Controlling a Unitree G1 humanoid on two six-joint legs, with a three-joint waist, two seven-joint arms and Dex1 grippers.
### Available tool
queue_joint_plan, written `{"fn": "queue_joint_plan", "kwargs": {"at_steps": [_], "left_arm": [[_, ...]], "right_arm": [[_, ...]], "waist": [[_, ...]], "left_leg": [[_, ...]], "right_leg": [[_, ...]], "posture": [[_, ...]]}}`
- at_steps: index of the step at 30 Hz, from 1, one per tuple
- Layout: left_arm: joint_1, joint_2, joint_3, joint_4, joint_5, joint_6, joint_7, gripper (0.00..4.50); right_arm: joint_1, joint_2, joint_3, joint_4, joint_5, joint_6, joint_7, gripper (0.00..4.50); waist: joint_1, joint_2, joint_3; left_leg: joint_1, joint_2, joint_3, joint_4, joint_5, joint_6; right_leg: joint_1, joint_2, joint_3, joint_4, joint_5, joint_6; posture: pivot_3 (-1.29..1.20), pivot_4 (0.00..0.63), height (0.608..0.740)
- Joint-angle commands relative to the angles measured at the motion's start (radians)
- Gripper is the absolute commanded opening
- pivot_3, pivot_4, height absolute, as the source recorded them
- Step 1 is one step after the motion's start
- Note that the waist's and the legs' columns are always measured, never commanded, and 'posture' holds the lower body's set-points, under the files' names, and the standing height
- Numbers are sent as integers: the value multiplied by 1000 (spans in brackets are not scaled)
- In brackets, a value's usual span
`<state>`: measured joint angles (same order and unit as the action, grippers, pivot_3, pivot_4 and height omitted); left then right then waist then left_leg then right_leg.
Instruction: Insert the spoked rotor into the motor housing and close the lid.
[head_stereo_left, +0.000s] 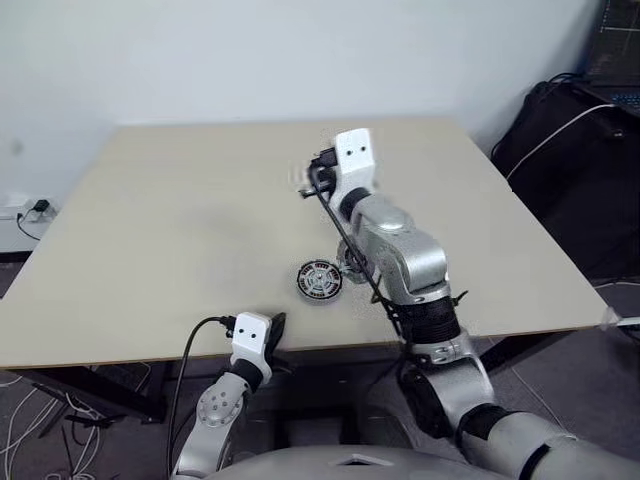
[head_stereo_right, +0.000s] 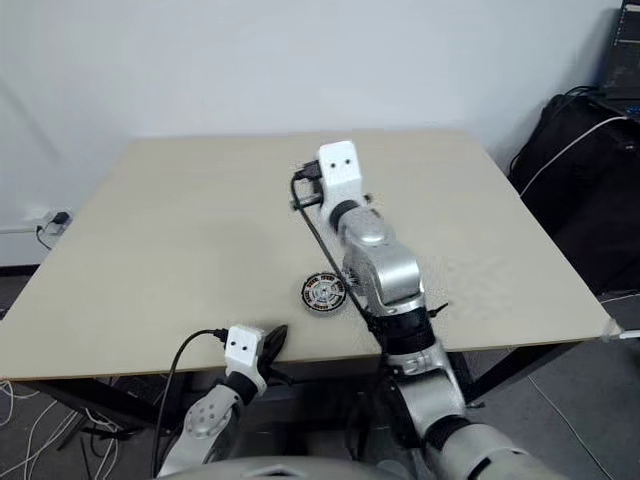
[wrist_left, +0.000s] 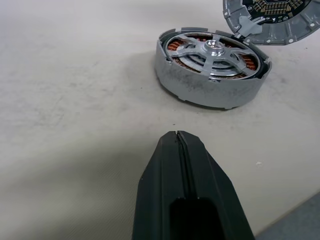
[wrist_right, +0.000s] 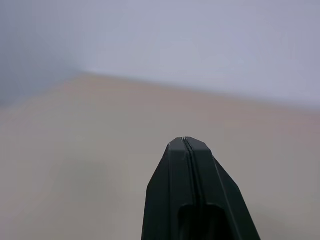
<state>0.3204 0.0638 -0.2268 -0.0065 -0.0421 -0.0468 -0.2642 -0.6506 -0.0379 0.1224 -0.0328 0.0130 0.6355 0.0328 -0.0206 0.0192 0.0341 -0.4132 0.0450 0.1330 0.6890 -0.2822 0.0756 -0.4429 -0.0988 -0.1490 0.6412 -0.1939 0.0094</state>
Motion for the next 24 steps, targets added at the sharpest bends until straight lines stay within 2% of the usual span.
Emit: {"fn": "queue_joint_plan", "kwargs": {"at_steps": [1, 5, 7, 12, 15, 18, 24], "left_arm": [[-16, 4, -3, -51, -4, -4, -9, 0], [-19, 11, -2, -53, -6, -2, -10, 0], [-20, 15, -1, -54, -6, 0, -12, 0], [-22, 23, 1, -57, -8, 7, -17, 0], [-22, 25, 1, -59, -7, 13, -21, 0], [-21, 24, 0, -59, -9, 18, -26, 0], [-23, 22, 1, -60, -18, 24, -31, 0]], "right_arm": [[39, -121, 20, 48, -171, -114, -92, 15], [97, -223, 37, 83, -265, -131, -107, 15], [137, -259, 32, 93, -291, -67, -90, 15], [253, -347, 74, 46, -350, 27, 5, 15], [320, -398, 145, -7, -366, 78, 123, 15], [376, -413, 181, -91, -283, 118, 289, 15], [386, -358, 140, -175, -180, 183, 382, 15]], "waist": [[0, -1, 0], [-8, -1, 0], [-16, -1, 0], [-12, -1, 0], [-15, -1, 0], [-15, -2, 1], [-7, -4, 2]], "left_leg": [[0, 0, 1, 0, 0, 0], [-1, 0, 4, 0, 4, 2], [-1, 1, 5, -2, 4, 2], [2, 2, 3, -3, 4, 2], [1, 2, 3, -3, 4, 2], [2, 2, 2, -3, 4, 2], [2, 2, -1, -1, 3, 1]], "right_leg": [[0, 0, 1, 0, 0, 0], [2, 1, 3, 1, 1, 1], [0, 2, 4, 2, 2, 3], [1, 2, 2, 2, -1, -1], [1, 2, 2, 3, -1, -1], [0, 2, 2, 2, -1, -1], [0, 2, 0, 2, -1, -1]], "posture": [[0, 0, 740], [0, 0, 740], [0, 0, 740], [0, 0, 740], [0, 0, 740], [0, 0, 740], [0, 0, 740]]}}
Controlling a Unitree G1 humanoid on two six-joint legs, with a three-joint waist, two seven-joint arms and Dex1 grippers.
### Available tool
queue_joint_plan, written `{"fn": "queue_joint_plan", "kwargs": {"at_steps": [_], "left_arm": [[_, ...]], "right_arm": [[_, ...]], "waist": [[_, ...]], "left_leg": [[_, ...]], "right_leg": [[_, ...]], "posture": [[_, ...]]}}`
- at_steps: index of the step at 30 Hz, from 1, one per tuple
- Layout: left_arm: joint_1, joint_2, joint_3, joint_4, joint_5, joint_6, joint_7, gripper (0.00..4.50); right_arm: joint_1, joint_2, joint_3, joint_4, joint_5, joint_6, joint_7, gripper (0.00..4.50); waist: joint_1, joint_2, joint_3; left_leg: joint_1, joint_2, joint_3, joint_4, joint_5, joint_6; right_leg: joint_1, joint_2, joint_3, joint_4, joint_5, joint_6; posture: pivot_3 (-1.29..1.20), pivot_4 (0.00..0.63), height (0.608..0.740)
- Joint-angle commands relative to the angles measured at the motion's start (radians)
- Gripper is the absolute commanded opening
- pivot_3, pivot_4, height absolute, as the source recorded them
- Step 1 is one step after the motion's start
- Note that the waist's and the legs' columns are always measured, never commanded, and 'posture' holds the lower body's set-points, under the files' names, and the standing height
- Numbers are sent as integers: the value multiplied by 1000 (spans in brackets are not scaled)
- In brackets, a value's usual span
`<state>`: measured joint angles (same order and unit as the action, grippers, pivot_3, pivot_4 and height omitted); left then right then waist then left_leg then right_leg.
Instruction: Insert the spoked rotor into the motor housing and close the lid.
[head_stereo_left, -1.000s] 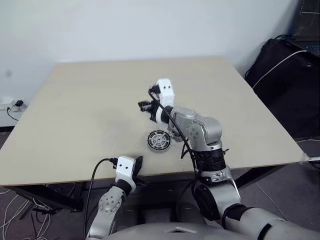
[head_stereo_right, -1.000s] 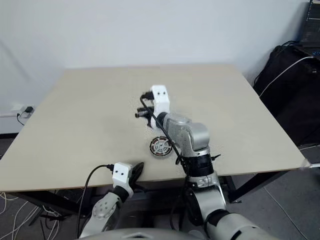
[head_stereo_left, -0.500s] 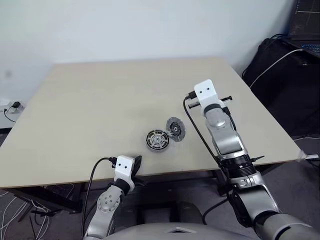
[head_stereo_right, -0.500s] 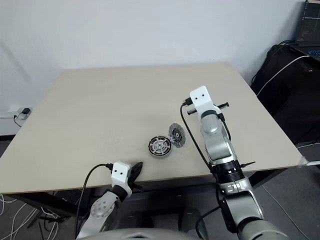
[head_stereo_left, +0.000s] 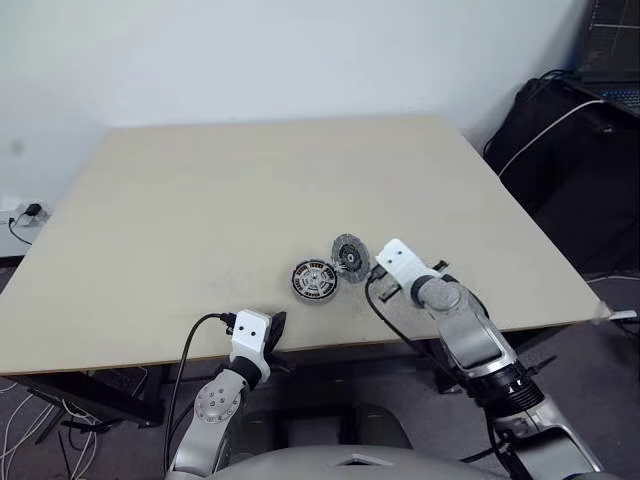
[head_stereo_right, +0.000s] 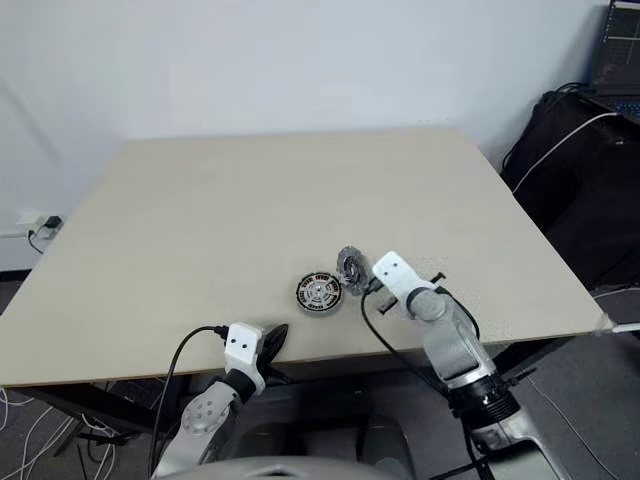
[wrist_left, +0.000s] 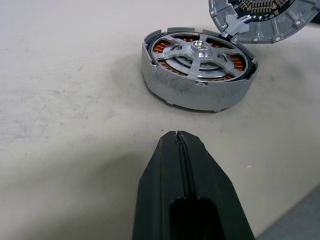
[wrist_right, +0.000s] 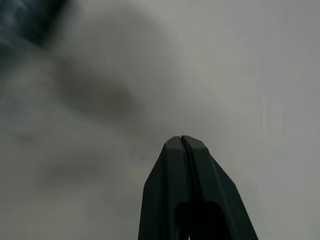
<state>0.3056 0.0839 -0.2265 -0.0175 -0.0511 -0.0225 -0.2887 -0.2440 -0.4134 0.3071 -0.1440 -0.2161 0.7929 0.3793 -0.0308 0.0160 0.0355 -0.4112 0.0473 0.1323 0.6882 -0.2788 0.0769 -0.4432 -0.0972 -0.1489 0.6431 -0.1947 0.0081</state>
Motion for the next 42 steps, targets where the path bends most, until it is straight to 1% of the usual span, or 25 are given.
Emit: {"fn": "queue_joint_plan", "kwargs": {"at_steps": [1, 3, 6, 11, 26, 36, 39, 42], "left_arm": [[-8, 1, 1, -49, -9, 1, -6, 0], [-8, 0, 4, -51, -12, 1, -5, 0], [-5, 0, 9, -55, -15, 3, -3, 0], [-5, 2, 13, -57, -16, 3, -2, 0], [3, 8, 28, -71, -14, 9, 4, 0], [-6, 8, 24, -74, -13, 15, 2, 0], [-5, 8, 24, -77, -12, 17, 4, 0], [2, 8, 25, -84, -12, 18, 7, 0]], "right_arm": [[-24, 32, -60, -80, 81, 40, 55, 15], [-33, 48, -82, -108, 134, 71, 92, 15], [-45, 40, -89, -161, 212, 111, 165, 15], [-66, 43, -86, -205, 289, 133, 213, 15], [-111, 87, -12, -109, 321, 112, 201, 15], [-148, 177, 56, 106, 302, 53, 186, 15], [-164, 191, 57, 145, 297, 36, 179, 15], [-158, 188, 24, 114, 323, -15, 200, 15]], "waist": [[6, -1, 1], [10, -1, 1], [13, -1, 1], [16, -1, 1], [19, -2, 0], [16, -3, 0], [17, -3, -1], [18, -4, -2]], "left_leg": [[0, 0, 0, 1, -1, -2], [0, 0, -1, 1, -2, -2], [-1, -1, -1, 2, -2, -1], [-1, -1, -1, 2, -2, 0], [-1, -1, 0, 2, -2, -1], [0, -1, 0, 3, -2, 0], [0, -1, 0, 3, -2, 0], [0, -1, 0, 3, -2, -1]], "right_leg": [[0, 0, 0, 0, 0, 0], [0, 0, 0, 0, 0, 0], [0, -1, 0, 0, 0, 0], [0, 0, 0, -1, 0, 0], [1, -1, 0, 0, 0, 0], [1, 0, 0, 0, 1, 0], [2, 0, 0, 0, 1, 0], [2, 0, 0, 0, 1, 0]], "posture": [[0, 0, 740], [0, 0, 740], [0, 0, 740], [0, 0, 740], [0, 0, 740], [0, 0, 740], [0, 0, 740], [0, 0, 740]]}}
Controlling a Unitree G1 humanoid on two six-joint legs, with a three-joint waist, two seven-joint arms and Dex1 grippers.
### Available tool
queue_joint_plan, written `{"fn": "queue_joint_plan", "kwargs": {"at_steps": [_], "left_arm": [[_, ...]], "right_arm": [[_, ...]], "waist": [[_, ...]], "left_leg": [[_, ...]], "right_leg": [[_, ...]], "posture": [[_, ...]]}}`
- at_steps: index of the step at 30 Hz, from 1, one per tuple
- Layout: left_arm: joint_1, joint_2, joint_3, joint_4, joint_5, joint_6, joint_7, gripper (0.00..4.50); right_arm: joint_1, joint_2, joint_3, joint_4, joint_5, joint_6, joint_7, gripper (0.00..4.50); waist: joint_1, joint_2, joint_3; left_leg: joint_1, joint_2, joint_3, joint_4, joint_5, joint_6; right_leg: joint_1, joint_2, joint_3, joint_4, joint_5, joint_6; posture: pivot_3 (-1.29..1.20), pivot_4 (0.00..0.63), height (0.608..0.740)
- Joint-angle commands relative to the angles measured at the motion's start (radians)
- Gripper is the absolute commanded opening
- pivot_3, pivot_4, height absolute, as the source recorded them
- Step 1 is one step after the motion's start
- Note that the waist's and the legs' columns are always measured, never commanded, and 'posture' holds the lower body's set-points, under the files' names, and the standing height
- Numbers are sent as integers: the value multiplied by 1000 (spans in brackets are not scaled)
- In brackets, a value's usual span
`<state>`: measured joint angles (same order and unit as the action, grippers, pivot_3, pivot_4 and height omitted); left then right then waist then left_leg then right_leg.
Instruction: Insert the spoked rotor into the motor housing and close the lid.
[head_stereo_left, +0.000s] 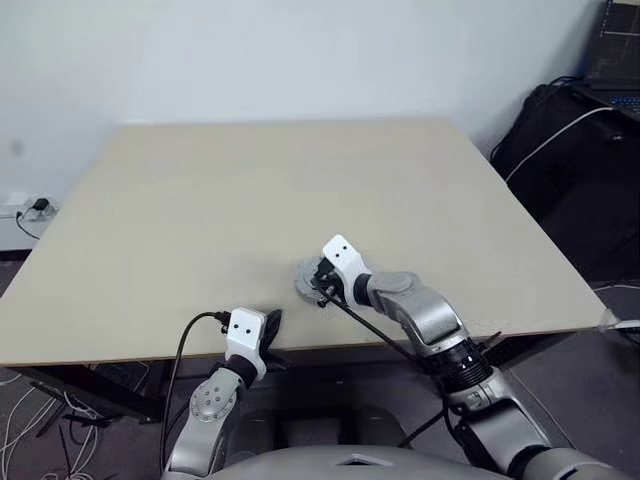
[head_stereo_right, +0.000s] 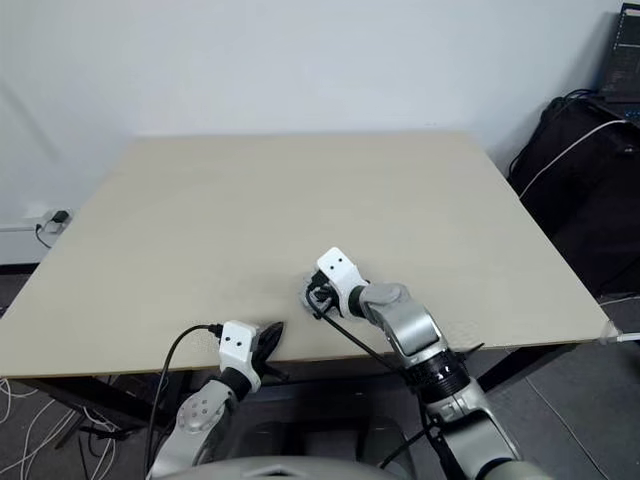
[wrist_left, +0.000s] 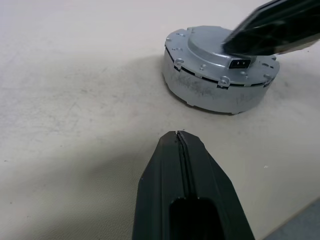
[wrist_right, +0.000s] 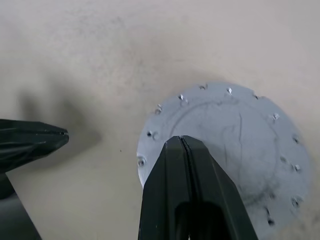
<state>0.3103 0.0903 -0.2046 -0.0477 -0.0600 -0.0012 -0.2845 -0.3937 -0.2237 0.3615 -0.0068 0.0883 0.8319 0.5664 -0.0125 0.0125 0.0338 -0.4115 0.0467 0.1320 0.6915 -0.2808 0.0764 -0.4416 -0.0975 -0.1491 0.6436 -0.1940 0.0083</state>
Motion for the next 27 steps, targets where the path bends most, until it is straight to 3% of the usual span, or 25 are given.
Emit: {"fn": "queue_joint_plan", "kwargs": {"at_steps": [1, 7, 13, 21, 27], "left_arm": [[-1, 2, 3, -56, -3, -3, 4, 0], [5, 2, 4, -60, -1, -3, 7, 0], [-4, 4, 6, -58, -2, 0, 4, 0], [1, 8, 15, -66, -3, 1, 10, 0], [12, 6, 19, -78, -2, 0, 19, 0]], "right_arm": [[-2, -3, -43, -37, 27, -89, 17, 15], [2, -113, -26, -82, -15, -378, 108, 15], [-41, -172, -9, 58, -33, -610, 233, 1859], [-147, -142, -35, 329, -14, -705, 341, 4474], [-203, -108, -49, 452, -9, -712, 377, 4474]], "waist": [[0, 0, 0], [0, 0, 0], [-1, 0, 0], [-1, 0, 0], [-1, 0, 0]], "left_leg": [[0, 0, 0, 0, 0, 0], [0, 0, 0, 0, 0, 0], [1, 0, 0, 0, 0, 1], [0, 0, 1, 1, 2, 4], [1, 0, 1, 1, 2, 4]], "right_leg": [[0, 0, 0, 0, 0, 0], [0, 0, 0, -1, 0, 0], [0, 1, 0, 0, 0, 0], [1, 1, 1, 0, 0, 0], [1, 1, 1, 1, 1, 0]], "posture": [[0, 0, 740], [0, 0, 740], [0, 0, 740], [0, 0, 740], [0, 0, 740]]}}
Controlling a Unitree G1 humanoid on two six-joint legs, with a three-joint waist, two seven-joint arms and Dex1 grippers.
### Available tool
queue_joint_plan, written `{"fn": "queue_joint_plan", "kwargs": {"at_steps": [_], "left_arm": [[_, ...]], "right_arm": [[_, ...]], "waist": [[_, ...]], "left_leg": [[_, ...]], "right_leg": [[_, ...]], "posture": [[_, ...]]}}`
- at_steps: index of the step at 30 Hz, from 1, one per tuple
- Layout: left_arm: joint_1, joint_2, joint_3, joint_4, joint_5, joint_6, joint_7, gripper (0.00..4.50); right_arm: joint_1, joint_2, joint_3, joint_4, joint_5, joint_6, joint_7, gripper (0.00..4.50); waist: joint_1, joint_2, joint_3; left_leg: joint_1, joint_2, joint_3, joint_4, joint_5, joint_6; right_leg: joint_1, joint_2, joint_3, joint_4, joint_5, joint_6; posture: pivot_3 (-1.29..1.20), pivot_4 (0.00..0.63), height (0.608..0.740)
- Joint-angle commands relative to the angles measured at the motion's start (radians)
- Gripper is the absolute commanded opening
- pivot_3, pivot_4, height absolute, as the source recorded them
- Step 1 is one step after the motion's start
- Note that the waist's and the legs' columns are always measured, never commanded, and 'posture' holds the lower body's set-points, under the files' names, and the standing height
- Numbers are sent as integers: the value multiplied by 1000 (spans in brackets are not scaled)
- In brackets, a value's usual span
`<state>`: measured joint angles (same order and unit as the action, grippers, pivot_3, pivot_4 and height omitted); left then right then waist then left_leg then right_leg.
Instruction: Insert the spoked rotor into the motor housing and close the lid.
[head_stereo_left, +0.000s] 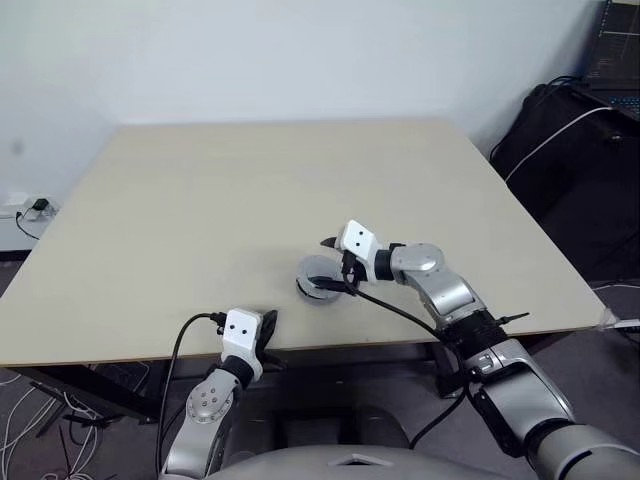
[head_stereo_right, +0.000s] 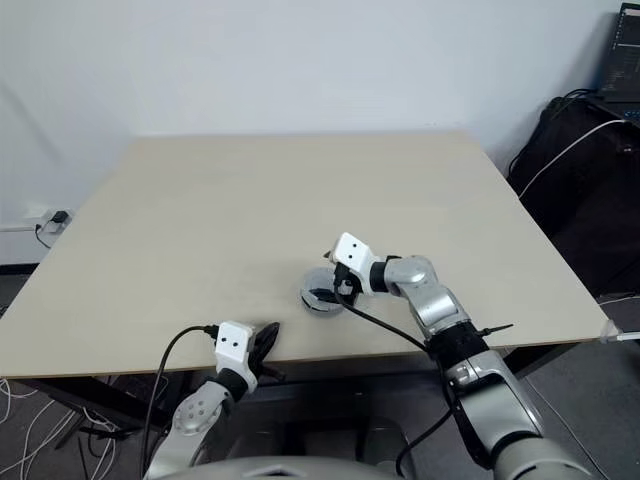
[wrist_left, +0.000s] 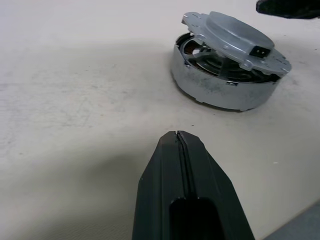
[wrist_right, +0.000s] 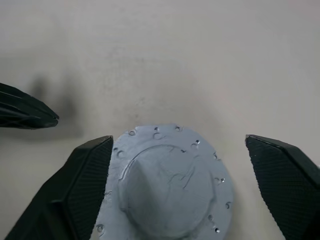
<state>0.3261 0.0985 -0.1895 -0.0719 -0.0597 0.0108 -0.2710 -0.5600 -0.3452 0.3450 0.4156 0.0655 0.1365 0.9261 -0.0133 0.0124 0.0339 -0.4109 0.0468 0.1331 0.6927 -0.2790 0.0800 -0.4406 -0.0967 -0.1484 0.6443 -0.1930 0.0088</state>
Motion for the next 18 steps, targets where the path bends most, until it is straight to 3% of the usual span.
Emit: {"fn": "queue_joint_plan", "kwargs": {"at_steps": [1, 18], "left_arm": [[-3, -2, 5, -55, -3, -12, 7, 0], [13, -4, 6, -72, -3, -13, 25, 0]], "right_arm": [[-42, 18, -34, 46, 12, -16, 19, 4474], [-60, 35, -17, 189, -47, -18, 76, 4474]], "waist": [[0, 0, 0], [1, 1, -1]], "left_leg": [[0, 0, 0, 0, 0, 0], [0, 0, 0, 1, 0, 0]], "right_leg": [[0, 0, 0, 0, 0, 0], [0, 0, 0, 1, 1, 0]], "posture": [[0, 0, 740], [0, 0, 740]]}}
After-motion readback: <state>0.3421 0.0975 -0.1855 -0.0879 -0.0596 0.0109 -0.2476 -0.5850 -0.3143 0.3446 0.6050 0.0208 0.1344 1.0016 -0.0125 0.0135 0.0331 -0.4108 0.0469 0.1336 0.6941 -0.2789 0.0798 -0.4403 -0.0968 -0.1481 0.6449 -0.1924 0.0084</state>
